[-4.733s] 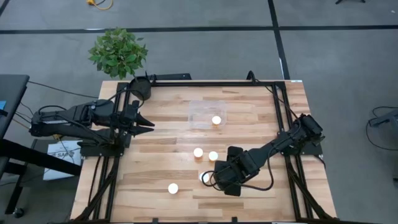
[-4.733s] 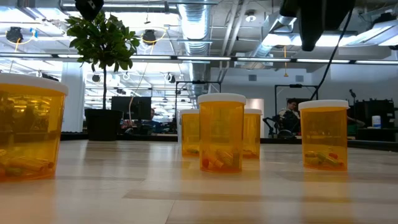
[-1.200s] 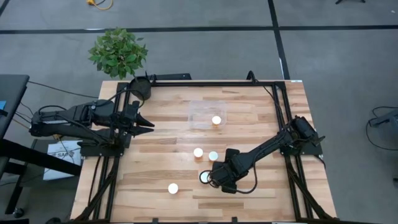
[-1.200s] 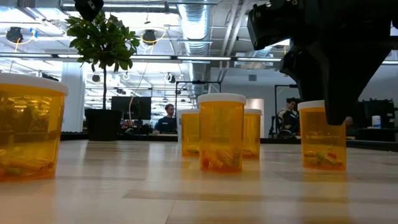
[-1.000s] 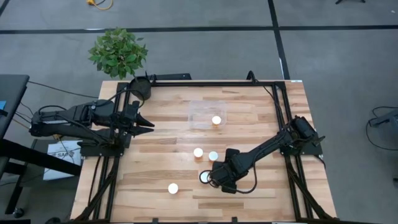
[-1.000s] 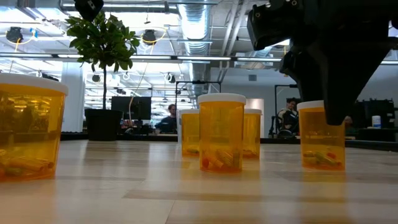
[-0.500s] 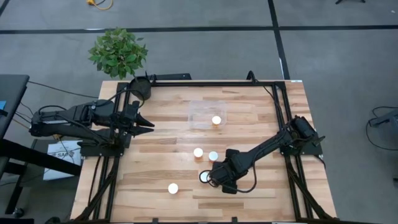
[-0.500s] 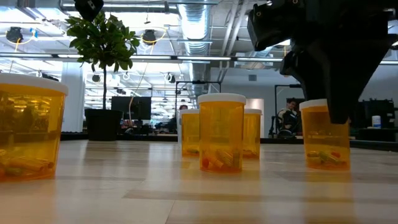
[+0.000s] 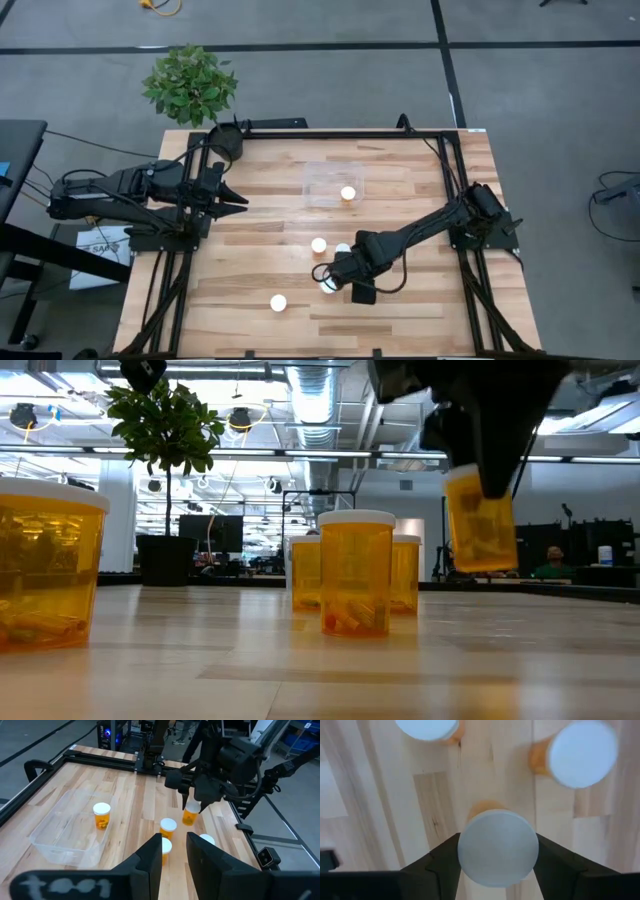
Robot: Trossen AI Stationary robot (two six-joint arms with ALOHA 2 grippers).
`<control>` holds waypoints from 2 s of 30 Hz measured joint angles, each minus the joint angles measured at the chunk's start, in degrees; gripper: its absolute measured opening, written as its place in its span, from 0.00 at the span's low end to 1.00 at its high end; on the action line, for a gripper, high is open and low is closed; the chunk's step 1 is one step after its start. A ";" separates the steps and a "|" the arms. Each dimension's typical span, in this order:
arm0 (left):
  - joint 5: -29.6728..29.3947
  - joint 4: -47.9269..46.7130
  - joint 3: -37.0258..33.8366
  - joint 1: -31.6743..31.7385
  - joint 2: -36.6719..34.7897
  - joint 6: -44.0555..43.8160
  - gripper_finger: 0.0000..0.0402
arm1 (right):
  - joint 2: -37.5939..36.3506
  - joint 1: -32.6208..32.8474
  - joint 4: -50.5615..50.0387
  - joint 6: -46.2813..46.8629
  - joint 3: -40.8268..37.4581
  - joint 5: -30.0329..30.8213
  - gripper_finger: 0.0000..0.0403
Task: Pick and place pill bottles into a basket
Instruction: Put the orange pill bottle into the transparent bin
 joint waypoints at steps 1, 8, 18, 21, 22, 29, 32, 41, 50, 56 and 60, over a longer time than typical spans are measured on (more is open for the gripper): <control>0.00 0.00 0.00 0.00 0.00 0.00 0.19 | 0.00 -0.41 -0.92 -0.70 0.85 -0.01 0.50; 0.00 -0.01 0.00 0.00 0.00 0.03 0.19 | 0.00 -3.93 -6.31 -5.57 7.04 -0.09 0.55; 0.00 0.00 0.00 0.00 0.00 0.07 0.19 | 0.02 -13.21 -11.59 -14.12 17.17 -0.07 0.51; 0.00 -0.02 0.00 0.00 -0.01 0.09 0.19 | 0.02 -16.86 -12.61 -15.80 19.53 0.04 0.55; 0.00 -0.02 0.00 0.00 0.00 0.09 0.19 | 0.02 -18.11 -12.90 -16.54 20.15 0.05 0.56; 0.00 -0.02 0.00 0.00 -0.02 0.15 0.19 | 0.02 -26.50 -13.55 -22.54 21.56 0.02 0.51; 0.00 -0.02 0.00 0.00 0.00 0.17 0.19 | 0.02 -29.55 -12.99 -24.91 21.56 -0.01 0.50; -0.01 -0.02 0.00 0.00 -0.01 0.17 0.19 | 0.02 -36.93 -8.39 -28.13 21.56 -0.03 0.56; -0.03 -0.02 0.00 0.00 -0.02 0.19 0.19 | 0.02 -41.87 -8.36 -32.52 20.49 -0.20 0.51; -0.03 -0.02 0.00 0.00 0.00 0.20 0.19 | 0.99 -43.63 -7.81 -33.55 20.40 -0.21 0.58; -0.03 -0.02 0.00 0.02 0.00 0.20 0.19 | 2.18 -44.13 -6.95 -34.80 20.60 -0.65 0.57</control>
